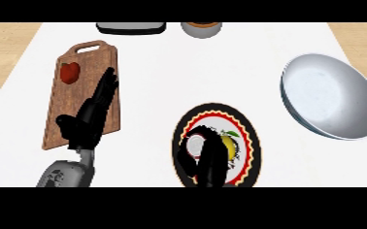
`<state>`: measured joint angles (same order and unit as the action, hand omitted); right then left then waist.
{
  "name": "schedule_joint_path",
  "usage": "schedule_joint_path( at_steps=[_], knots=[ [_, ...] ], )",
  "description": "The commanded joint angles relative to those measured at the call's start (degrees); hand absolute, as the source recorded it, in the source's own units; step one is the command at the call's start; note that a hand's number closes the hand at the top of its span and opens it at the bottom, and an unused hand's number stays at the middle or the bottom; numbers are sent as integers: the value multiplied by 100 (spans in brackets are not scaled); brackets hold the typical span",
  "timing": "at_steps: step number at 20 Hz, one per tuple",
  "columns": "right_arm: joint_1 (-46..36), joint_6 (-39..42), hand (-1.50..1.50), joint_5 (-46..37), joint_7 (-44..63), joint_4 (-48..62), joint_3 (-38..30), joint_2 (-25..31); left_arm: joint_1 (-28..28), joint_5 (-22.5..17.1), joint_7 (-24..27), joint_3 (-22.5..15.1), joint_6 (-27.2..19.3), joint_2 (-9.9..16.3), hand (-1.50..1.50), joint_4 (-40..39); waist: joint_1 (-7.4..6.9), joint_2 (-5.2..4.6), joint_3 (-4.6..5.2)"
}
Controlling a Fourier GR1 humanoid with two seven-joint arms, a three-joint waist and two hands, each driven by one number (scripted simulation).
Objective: Pick the can from the plate and place it in the bowl
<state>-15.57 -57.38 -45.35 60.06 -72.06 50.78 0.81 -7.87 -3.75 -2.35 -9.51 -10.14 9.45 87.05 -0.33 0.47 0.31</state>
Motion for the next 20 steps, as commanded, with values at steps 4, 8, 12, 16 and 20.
schedule_joint_path(
  at_steps=[4,8,12,16,20],
  knots=[
    [125,86,150,384,-706,-201,192,-9,-328,-100,-343,376,280,138,0,-11,21,-51,-33],
    [-120,599,150,1221,-1367,-1680,1062,1013,-193,9,-274,134,226,80,0,124,-77,-58,-43],
    [-166,409,150,1779,-2224,-3133,1102,2090,-79,213,84,10,12,-182,0,-166,25,-62,-41],
    [-268,543,150,1274,-2345,-3734,705,2768,-75,79,-306,118,52,-117,0,146,65,-23,-32],
    [-185,1218,150,141,-1461,-4641,335,2914,187,247,-173,36,-40,-159,0,249,121,10,-20]
  ],
)
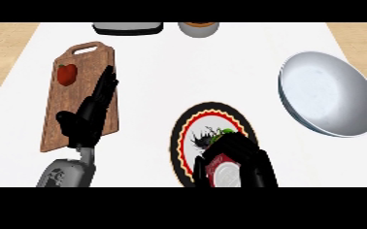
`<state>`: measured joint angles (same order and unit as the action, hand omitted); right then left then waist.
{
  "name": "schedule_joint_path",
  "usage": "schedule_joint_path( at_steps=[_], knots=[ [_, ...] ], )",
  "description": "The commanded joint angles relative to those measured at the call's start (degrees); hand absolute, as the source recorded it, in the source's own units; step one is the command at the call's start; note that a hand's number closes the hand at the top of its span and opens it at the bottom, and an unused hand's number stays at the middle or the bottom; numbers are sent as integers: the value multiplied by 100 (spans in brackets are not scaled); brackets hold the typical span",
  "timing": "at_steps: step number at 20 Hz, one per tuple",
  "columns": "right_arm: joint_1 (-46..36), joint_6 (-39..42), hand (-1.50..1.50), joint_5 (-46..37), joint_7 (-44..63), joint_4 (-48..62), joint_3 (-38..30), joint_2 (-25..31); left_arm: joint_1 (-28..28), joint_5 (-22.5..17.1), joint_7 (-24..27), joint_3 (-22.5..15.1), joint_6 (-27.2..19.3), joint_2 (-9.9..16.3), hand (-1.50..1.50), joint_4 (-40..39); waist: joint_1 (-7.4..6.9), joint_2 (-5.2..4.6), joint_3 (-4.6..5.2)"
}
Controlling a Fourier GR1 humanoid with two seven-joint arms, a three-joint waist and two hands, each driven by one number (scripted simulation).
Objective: Pick the can from the plate and place it in the bowl
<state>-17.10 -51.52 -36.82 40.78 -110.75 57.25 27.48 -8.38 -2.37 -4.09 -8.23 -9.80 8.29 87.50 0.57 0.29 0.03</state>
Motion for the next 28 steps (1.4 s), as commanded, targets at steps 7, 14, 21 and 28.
schedule_joint_path(
  at_steps=[7,14,21,28],
  knots=[
    [-533,2488,150,-985,2052,-1920,-1591,499,190,-153,52,221,297,206,0,141,-12,4,9],
    [-1237,3471,150,-322,2440,-1863,-2893,222,-145,-137,-72,294,378,132,0,-9,-52,-23,1],
    [-2118,3995,150,788,2107,-630,-4109,291,-108,116,38,132,216,-89,0,-114,-91,-40,1],
    [-1464,4552,150,453,1313,208,-4216,1221,-221,196,-15,210,70,-150,0,-104,-60,-47,-1]
  ],
)
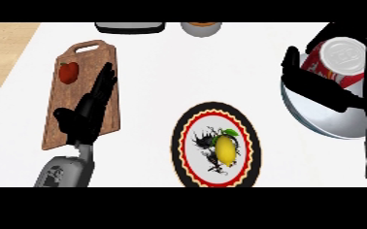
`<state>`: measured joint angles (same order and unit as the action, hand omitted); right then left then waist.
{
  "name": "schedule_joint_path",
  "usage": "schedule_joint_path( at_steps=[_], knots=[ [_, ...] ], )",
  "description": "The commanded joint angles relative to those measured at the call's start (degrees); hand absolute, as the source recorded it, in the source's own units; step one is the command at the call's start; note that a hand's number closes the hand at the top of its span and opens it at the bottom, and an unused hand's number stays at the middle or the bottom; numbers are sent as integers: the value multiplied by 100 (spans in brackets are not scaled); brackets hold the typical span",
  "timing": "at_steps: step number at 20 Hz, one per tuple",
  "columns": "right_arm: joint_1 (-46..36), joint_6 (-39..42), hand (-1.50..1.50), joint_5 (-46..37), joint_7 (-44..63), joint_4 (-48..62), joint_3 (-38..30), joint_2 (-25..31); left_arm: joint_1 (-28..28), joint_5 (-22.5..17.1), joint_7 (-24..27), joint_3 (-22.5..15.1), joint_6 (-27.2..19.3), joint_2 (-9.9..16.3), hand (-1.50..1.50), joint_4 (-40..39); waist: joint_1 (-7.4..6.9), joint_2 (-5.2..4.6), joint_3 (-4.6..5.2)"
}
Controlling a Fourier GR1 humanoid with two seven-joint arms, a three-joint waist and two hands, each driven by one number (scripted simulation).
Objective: Pick the can from the plate and place it in the bowl
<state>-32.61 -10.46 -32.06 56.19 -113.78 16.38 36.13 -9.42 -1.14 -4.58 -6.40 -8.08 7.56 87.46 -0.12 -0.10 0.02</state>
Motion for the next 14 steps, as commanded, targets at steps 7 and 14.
schedule_joint_path(
  at_steps=[7,14],
  knots=[
    [485,28,150,85,-1977,2217,-929,429,171,187,-11,-145,-32,-133,0,192,-14,-5,-7],
    [561,-314,150,-293,-3115,3627,-1270,66,52,79,-132,78,48,-171,0,113,-29,-1,-4]
  ],
)
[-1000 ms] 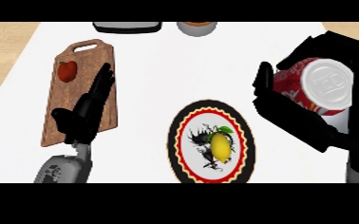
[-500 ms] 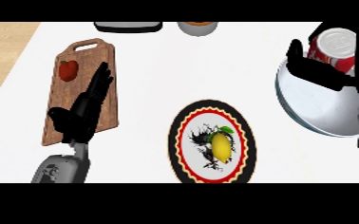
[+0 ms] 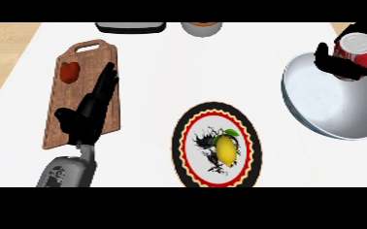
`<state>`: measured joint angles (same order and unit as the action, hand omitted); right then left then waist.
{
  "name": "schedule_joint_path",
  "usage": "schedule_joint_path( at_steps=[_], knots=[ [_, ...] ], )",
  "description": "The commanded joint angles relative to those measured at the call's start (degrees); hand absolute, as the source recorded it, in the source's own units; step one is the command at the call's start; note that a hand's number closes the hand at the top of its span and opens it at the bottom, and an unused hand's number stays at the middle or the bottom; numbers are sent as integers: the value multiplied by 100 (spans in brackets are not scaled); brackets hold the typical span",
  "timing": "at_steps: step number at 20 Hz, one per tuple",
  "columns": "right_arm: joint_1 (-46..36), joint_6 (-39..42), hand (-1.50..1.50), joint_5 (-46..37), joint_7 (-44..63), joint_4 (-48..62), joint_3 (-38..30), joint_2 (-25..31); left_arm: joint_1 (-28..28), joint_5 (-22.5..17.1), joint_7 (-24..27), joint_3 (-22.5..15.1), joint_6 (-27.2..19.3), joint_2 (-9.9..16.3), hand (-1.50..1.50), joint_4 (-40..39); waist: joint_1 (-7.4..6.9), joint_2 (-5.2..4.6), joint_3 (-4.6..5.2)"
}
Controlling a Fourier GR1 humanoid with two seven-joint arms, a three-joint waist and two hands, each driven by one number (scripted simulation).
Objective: Pick the can from the plate and place it in the bowl
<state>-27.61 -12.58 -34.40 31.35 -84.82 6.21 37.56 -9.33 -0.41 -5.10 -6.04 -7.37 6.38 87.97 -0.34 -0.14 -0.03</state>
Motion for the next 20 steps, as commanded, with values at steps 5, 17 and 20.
schedule_joint_path(
  at_steps=[5,17,20],
  knots=[
    [84,90,150,148,-1299,1535,-474,-222,237,42,8,-10,120,-23,0,278,-11,9,2],
    [69,806,-150,1846,-3534,2754,-1511,-562,229,54,206,80,174,-75,0,155,8,9,0],
    [210,340,-150,2092,-3867,2503,-1885,-727,147,-29,-96,196,229,27,0,183,32,19,-1]
  ],
)
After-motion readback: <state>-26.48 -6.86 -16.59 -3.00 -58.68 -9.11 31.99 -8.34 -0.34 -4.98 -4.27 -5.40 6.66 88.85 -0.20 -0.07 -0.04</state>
